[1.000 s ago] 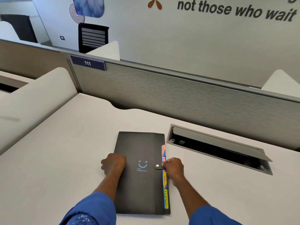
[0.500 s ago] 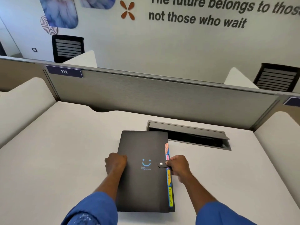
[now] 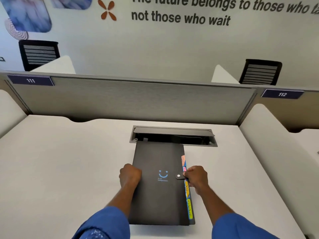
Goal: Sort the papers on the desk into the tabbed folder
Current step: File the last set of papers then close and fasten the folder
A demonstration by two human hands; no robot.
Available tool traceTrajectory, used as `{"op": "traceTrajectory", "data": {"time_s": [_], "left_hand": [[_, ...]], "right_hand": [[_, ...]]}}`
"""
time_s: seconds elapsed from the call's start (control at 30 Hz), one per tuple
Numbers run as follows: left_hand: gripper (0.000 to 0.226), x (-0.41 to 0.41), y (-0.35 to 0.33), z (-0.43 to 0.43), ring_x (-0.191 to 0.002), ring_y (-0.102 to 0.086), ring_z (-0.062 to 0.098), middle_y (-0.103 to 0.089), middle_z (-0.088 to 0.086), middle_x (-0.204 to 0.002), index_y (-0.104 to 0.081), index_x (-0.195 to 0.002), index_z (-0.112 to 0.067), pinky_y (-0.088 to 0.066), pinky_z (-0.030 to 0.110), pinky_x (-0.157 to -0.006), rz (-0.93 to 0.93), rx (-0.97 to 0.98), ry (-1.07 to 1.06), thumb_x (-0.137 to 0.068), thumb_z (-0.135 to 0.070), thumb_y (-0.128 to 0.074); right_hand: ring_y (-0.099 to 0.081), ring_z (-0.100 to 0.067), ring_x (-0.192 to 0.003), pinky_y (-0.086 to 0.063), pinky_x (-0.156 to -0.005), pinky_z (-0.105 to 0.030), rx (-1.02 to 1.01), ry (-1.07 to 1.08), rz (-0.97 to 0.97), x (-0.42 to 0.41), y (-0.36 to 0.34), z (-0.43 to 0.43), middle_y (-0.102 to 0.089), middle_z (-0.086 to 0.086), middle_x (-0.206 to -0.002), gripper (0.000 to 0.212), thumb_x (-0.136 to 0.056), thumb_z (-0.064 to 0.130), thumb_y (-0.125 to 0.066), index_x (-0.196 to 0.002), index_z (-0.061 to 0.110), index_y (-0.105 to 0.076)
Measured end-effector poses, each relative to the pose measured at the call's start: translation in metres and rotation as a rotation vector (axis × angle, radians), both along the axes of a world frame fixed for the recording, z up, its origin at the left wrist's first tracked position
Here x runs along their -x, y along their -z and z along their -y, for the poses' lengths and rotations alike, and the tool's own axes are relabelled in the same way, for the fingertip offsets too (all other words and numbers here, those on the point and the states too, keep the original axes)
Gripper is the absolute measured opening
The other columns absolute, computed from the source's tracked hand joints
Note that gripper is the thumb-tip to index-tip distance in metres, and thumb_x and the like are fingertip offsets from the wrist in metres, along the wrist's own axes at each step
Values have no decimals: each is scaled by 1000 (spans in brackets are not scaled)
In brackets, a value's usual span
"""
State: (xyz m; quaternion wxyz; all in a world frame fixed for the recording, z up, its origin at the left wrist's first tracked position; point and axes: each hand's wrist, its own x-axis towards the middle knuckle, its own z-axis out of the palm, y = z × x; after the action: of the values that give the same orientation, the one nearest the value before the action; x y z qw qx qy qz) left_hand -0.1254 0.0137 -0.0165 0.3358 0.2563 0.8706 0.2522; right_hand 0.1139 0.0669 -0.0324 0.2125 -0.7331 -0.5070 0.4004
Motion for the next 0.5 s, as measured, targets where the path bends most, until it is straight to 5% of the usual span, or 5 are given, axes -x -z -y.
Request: {"op": "traceTrajectory", "data": {"time_s": [0.23,0.5], "left_hand": [[13,-21,12,-10,-86,-60,33,-64,15,-100,-60,-87,-3,-48,32,-68,-53,6,82,-77,-7,-52],[2,-24,21,-20,-81,-55,30,-61,14,-97,-53,-81,-6,-45,32,-67,-98,30,139,-81,-8,-54]], "right_hand": [[-70,-24,-72,-60,-67,-35,-10,-22,102,-19,20,-4,-75,-9,-80,18,-83,25,-73,-76,7,-74],[-60,-16,-70,-36,-49,-18,16,-70,191,-23,28,-20,-75,-8,-87,23,-86,27,-72,-87,5,-77]]}}
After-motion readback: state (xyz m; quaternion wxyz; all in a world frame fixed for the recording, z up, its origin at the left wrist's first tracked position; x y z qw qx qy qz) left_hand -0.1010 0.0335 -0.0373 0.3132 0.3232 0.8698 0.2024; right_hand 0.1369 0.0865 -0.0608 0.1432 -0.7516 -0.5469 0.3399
